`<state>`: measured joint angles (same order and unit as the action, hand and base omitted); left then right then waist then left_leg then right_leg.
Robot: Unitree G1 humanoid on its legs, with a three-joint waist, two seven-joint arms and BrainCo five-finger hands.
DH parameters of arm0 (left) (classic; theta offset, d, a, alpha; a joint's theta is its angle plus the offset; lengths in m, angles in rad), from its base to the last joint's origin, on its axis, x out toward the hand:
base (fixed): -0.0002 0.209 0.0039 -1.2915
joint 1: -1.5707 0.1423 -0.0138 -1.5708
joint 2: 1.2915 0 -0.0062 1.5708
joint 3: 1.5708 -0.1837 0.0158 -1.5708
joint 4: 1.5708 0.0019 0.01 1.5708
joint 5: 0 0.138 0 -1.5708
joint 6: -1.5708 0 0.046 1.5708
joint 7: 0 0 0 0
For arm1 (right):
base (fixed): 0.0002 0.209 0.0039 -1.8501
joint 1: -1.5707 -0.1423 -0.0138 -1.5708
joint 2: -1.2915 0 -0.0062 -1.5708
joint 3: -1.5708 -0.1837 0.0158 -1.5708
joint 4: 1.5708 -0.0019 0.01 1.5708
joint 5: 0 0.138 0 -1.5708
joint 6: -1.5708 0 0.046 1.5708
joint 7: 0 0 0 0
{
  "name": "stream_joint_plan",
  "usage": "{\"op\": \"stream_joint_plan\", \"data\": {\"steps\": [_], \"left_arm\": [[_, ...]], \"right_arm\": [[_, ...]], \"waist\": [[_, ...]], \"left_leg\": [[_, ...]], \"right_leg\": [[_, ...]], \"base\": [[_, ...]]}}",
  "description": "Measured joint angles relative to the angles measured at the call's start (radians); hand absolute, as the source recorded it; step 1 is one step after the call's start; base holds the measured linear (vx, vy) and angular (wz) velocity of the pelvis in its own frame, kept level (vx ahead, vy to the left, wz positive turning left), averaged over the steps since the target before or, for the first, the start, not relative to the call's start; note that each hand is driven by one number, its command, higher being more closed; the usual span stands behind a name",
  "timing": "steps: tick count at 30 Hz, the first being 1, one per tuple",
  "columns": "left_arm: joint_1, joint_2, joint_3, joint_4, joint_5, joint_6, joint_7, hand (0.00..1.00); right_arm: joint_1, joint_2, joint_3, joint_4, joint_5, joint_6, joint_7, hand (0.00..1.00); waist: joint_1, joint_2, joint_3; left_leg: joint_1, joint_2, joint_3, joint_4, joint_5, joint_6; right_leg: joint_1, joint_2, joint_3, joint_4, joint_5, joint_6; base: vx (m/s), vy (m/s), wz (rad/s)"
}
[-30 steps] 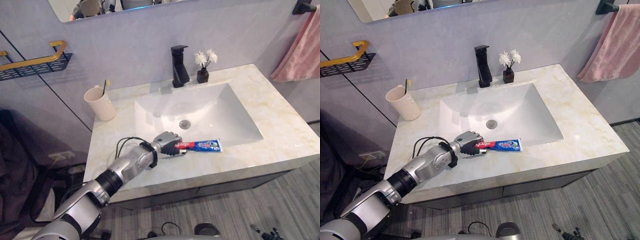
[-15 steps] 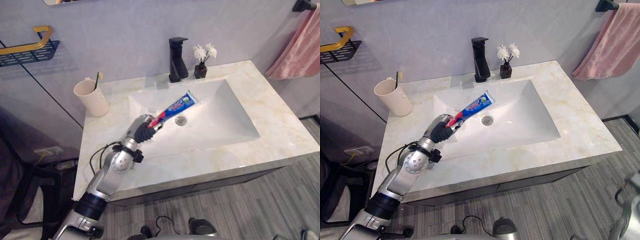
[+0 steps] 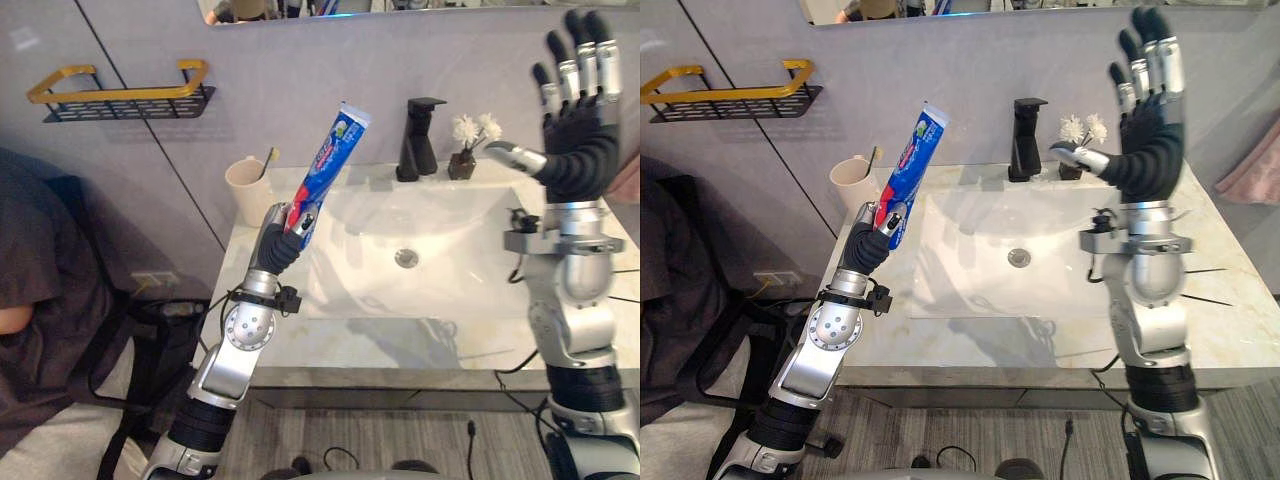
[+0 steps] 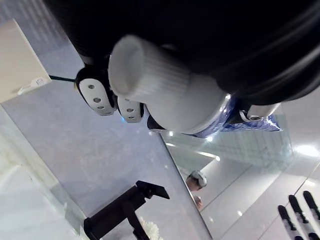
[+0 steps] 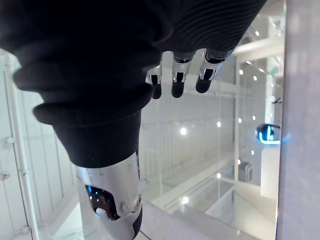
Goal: Organize washtable
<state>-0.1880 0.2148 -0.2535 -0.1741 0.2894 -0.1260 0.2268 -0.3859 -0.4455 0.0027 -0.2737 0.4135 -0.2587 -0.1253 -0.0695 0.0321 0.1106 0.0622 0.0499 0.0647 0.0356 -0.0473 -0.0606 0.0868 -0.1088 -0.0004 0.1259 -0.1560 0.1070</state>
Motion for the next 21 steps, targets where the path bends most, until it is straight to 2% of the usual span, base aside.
{"op": "stream_joint_plan", "data": {"steps": [13, 21], "left_arm": [[-0.011, -0.041, -0.161, -0.015, 0.029, 0.001, 0.02, 1.0], [-0.062, -0.048, -0.225, 0.04, 0.037, 0.013, 0.037, 1.0]], "right_arm": [[-0.001, 0.168, 0.225, 0.14, 0.102, 0.047, 0.026, 0.0], [-0.014, 0.224, 0.294, 0.225, 0.262, 0.047, 0.065, 0.0]], "waist": [[0.005, 0.001, -0.022], [0.007, -0.001, -0.031]], "left_leg": [[-0.028, -0.022, -0.034, -0.031, 0.048, 0.021], [-0.022, -0.028, -0.037, -0.108, 0.114, 0.026]], "right_leg": [[-0.005, -0.017, -0.028, -0.048, 0.045, 0.002], [-0.023, -0.019, -0.029, -0.074, 0.074, -0.001]], "base": [[-0.06, 0.01, 0.07], [-0.09, 0.007, 0.0]]}}
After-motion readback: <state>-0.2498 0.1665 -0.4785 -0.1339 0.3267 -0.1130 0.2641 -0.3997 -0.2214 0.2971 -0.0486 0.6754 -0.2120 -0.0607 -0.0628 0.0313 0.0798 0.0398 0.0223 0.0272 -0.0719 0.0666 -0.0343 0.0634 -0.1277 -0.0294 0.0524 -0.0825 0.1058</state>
